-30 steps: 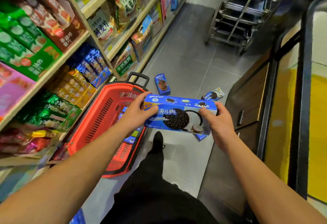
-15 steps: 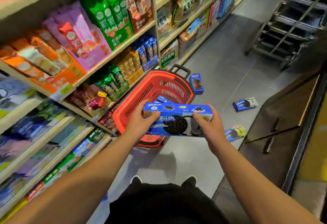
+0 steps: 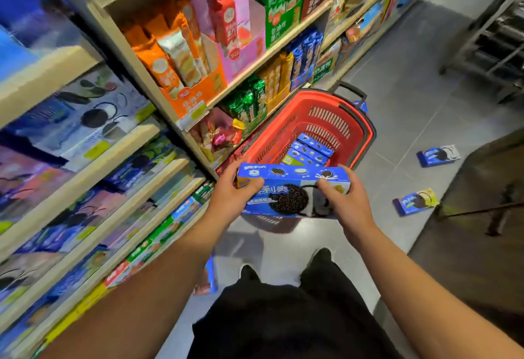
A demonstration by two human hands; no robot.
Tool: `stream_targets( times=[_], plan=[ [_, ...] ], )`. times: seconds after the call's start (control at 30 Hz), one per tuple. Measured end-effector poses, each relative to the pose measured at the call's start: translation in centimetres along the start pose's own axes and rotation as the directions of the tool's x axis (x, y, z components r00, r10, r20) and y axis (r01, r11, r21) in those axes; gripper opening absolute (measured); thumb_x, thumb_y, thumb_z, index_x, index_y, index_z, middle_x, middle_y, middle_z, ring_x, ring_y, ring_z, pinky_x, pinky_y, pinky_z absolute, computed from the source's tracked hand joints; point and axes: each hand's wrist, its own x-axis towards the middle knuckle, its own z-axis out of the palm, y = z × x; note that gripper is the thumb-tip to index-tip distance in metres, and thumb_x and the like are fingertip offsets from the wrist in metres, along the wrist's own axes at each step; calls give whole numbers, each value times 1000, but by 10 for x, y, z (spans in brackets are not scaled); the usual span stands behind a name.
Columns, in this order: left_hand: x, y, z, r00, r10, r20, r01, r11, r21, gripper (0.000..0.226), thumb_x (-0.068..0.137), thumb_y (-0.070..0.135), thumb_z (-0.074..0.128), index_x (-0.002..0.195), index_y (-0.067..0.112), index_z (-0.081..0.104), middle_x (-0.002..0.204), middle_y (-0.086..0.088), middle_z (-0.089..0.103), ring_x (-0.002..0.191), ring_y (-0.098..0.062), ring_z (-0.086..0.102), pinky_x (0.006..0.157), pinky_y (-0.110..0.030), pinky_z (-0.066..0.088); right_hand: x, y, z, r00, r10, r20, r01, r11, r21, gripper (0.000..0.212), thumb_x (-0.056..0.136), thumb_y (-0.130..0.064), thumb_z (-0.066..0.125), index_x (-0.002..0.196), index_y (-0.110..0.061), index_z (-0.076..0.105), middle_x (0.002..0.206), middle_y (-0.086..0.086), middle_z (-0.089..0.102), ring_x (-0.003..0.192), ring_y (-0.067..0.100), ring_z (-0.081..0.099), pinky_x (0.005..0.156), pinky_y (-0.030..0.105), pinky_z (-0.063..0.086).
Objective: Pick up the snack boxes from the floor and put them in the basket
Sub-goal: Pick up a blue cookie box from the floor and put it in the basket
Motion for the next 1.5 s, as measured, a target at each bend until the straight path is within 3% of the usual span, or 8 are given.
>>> stream_targets(
  times=[0.17,0.3,0.5,0.67,0.97,1.13,1.37,1.5],
  plan=[
    [28,-12,-9,996,-30,79,28,999,30,66,78,37,76,137,29,47,124,2,64,109,-13,64,97,-39,50,8,15,15,997,51,-52,-52,998,-20,33,80,-33,76,105,-47,59,100,-8,73,89,13,71,80,45,58],
    [60,-10,7,986,-101,131,97,995,36,63,83,18,74,139,20,46,120,-2,65,100,-14,65,91,-32,53,34,18,9,991,108,-76,-112,992,-61,69,60,-58,75,123,-45,50,112,-7,70,100,16,69,89,49,56],
    [128,3,27,970,-170,174,138,974,181,66,60,51,75,120,27,60,105,0,69,93,-14,65,90,-41,52,94,31,8,968,200,-151,-215,973,-86,63,65,-55,75,121,-47,48,102,-18,69,97,10,68,89,46,55],
    [187,-6,41,959,-214,184,168,957,237,62,70,33,80,126,30,54,103,-1,69,87,-13,65,86,-35,53,139,53,16,943,268,-199,-295,948,-120,67,70,-50,75,130,-30,52,102,-13,70,95,9,67,93,34,53],
    [333,-80,84,913,-234,334,42,869,493,73,63,48,71,130,27,52,112,2,68,95,-15,66,92,-36,52,235,138,46,867,363,-340,-410,909,-74,55,70,-35,77,118,-26,53,93,-15,69,83,7,66,80,24,50],
    [413,-163,123,918,-251,307,49,840,541,78,74,15,80,142,15,40,115,3,61,87,3,57,72,3,37,297,223,77,822,416,-388,-455,890,-9,63,74,-28,77,128,-23,46,105,0,71,87,13,68,78,27,52],
    [474,-290,180,937,-228,264,30,807,590,96,64,29,85,144,13,35,125,0,59,111,-15,59,95,-22,42,370,347,97,761,514,-395,-580,812,-61,73,77,-20,77,140,-11,42,122,6,63,106,20,62,96,32,46],
    [480,-325,193,972,-172,161,42,799,599,101,52,38,85,140,16,39,125,-4,61,110,-21,61,96,-33,47,390,386,97,791,489,-368,-565,814,-133,64,64,-33,73,122,-15,53,110,2,67,99,21,65,90,38,50]
  ],
)
